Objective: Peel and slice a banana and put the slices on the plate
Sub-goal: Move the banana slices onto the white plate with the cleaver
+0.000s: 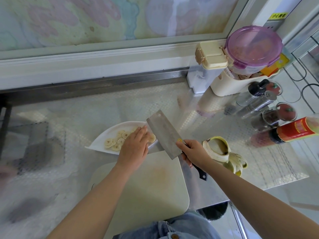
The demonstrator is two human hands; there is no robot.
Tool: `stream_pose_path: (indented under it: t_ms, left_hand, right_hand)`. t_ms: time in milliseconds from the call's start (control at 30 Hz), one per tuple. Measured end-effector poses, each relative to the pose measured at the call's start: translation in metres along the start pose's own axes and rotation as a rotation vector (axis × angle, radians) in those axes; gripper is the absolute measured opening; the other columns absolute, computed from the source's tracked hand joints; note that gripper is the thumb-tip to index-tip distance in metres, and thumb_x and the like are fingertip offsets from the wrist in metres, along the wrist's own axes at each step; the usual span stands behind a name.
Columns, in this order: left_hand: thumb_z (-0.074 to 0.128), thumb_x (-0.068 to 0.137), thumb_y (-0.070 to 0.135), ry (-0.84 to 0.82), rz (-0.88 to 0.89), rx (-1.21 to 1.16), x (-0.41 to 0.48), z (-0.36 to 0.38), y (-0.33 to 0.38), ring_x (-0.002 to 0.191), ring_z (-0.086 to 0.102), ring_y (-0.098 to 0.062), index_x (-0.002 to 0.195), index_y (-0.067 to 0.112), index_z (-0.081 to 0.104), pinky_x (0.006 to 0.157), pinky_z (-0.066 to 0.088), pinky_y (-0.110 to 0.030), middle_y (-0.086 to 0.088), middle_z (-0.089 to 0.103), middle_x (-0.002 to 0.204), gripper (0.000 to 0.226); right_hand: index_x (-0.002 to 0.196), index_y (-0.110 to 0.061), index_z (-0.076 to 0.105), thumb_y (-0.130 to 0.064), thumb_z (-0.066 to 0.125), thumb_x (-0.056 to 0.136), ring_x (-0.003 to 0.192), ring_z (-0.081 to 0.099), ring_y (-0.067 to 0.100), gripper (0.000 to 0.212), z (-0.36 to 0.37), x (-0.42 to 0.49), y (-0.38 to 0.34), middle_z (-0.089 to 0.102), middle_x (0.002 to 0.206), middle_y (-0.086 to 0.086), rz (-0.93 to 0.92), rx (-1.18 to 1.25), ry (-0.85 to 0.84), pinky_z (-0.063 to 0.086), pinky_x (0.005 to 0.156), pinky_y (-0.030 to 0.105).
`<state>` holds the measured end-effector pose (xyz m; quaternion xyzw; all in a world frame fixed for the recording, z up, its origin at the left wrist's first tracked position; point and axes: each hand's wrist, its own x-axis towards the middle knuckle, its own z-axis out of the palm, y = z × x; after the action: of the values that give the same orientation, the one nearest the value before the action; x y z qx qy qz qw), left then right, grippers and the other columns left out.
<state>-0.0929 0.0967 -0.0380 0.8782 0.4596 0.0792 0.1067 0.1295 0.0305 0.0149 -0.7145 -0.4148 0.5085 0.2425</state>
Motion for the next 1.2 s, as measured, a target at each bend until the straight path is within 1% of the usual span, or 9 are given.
stream_pose_path:
  t_ms: [200, 367, 500, 567, 700, 767, 833, 1100, 1200]
  left_hand:
    - [0.066, 0.082, 0.012, 0.038, -0.010, 0.026, 0.005, -0.004, 0.013, 0.124, 0.053, -0.033, 0.129, 0.006, 0.057, 0.095, 0.049, -0.046, -0.015, 0.052, 0.138, 0.048]
    - [0.040, 0.091, 0.021, -0.013, 0.026, 0.050, 0.000, 0.001, 0.012, 0.124, 0.054, -0.032, 0.124, 0.009, 0.060, 0.100, 0.045, -0.047, -0.012, 0.059, 0.131, 0.041]
    - [0.052, 0.086, 0.015, -0.009, -0.095, 0.075, -0.009, -0.005, 0.006, 0.137, 0.037, -0.037, 0.135, 0.011, 0.050, 0.108, 0.036, -0.054, -0.021, 0.039, 0.147, 0.049]
    - [0.051, 0.088, 0.016, -0.028, -0.157, 0.082, -0.010, -0.008, 0.006, 0.139, 0.032, -0.037, 0.139, 0.011, 0.046, 0.112, 0.030, -0.054, -0.022, 0.037, 0.148, 0.052]
    - [0.032, 0.095, 0.029, -0.107, -0.131, 0.081, -0.005, -0.003, 0.011, 0.136, 0.040, -0.032, 0.136, 0.005, 0.048, 0.113, 0.028, -0.050, -0.016, 0.045, 0.145, 0.050]
    - [0.018, 0.094, 0.036, -0.123, -0.099, 0.085, -0.001, -0.001, 0.014, 0.138, 0.037, -0.030, 0.138, 0.005, 0.047, 0.114, 0.025, -0.051, -0.013, 0.042, 0.148, 0.061]
    - [0.017, 0.093, 0.036, -0.094, -0.096, 0.071, 0.000, -0.002, 0.016, 0.141, 0.033, -0.030, 0.139, 0.007, 0.046, 0.114, 0.024, -0.050, -0.013, 0.039, 0.150, 0.061]
    - [0.025, 0.092, 0.030, 0.008, -0.122, -0.018, -0.017, -0.005, 0.013, 0.135, 0.041, -0.033, 0.133, 0.010, 0.053, 0.108, 0.034, -0.048, -0.012, 0.048, 0.143, 0.054]
    - [0.035, 0.091, 0.025, 0.145, -0.212, -0.179, -0.021, -0.013, 0.020, 0.109, 0.054, -0.029, 0.113, 0.014, 0.064, 0.089, 0.045, -0.042, -0.007, 0.061, 0.117, 0.039]
  right_hand:
    - [0.065, -0.005, 0.049, -0.033, 0.049, 0.097, 0.032, 0.044, 0.016, 0.043, 0.004, 0.002, -0.001, 0.055, 0.052, 0.006, 0.011, 0.014, 0.006, 0.039, 0.036, 0.024]
    - [0.065, -0.006, 0.049, -0.034, 0.048, 0.097, 0.033, 0.044, 0.017, 0.042, 0.007, 0.004, -0.002, 0.055, 0.051, 0.004, 0.032, 0.032, 0.048, 0.039, 0.036, 0.023]
    - [0.061, -0.009, 0.048, -0.036, 0.049, 0.096, 0.034, 0.046, 0.018, 0.045, 0.002, 0.001, 0.001, 0.056, 0.050, 0.003, 0.024, 0.028, 0.081, 0.039, 0.037, 0.023]
    - [0.061, -0.009, 0.048, -0.036, 0.049, 0.096, 0.034, 0.046, 0.018, 0.045, 0.002, 0.000, 0.002, 0.056, 0.051, 0.004, 0.024, 0.027, 0.085, 0.040, 0.037, 0.023]
    - [0.062, -0.008, 0.048, -0.034, 0.050, 0.096, 0.033, 0.045, 0.017, 0.043, 0.007, -0.003, 0.002, 0.054, 0.052, 0.005, 0.026, 0.058, 0.070, 0.039, 0.037, 0.023]
    - [0.063, -0.007, 0.048, -0.035, 0.050, 0.096, 0.033, 0.045, 0.017, 0.043, 0.008, -0.004, 0.002, 0.053, 0.051, 0.005, 0.025, 0.073, 0.068, 0.040, 0.037, 0.024]
    - [0.063, -0.007, 0.048, -0.036, 0.049, 0.096, 0.033, 0.044, 0.017, 0.044, 0.008, -0.005, 0.002, 0.053, 0.050, 0.004, 0.027, 0.094, 0.072, 0.040, 0.036, 0.024]
    - [0.064, -0.006, 0.047, -0.035, 0.047, 0.098, 0.034, 0.042, 0.017, 0.045, 0.008, -0.013, 0.003, 0.049, 0.049, 0.006, 0.028, 0.202, 0.071, 0.037, 0.037, 0.024]
    - [0.067, -0.006, 0.048, -0.026, 0.047, 0.098, 0.036, 0.041, 0.019, 0.036, 0.009, -0.017, 0.001, 0.047, 0.055, 0.012, 0.050, 0.291, 0.069, 0.036, 0.037, 0.023]
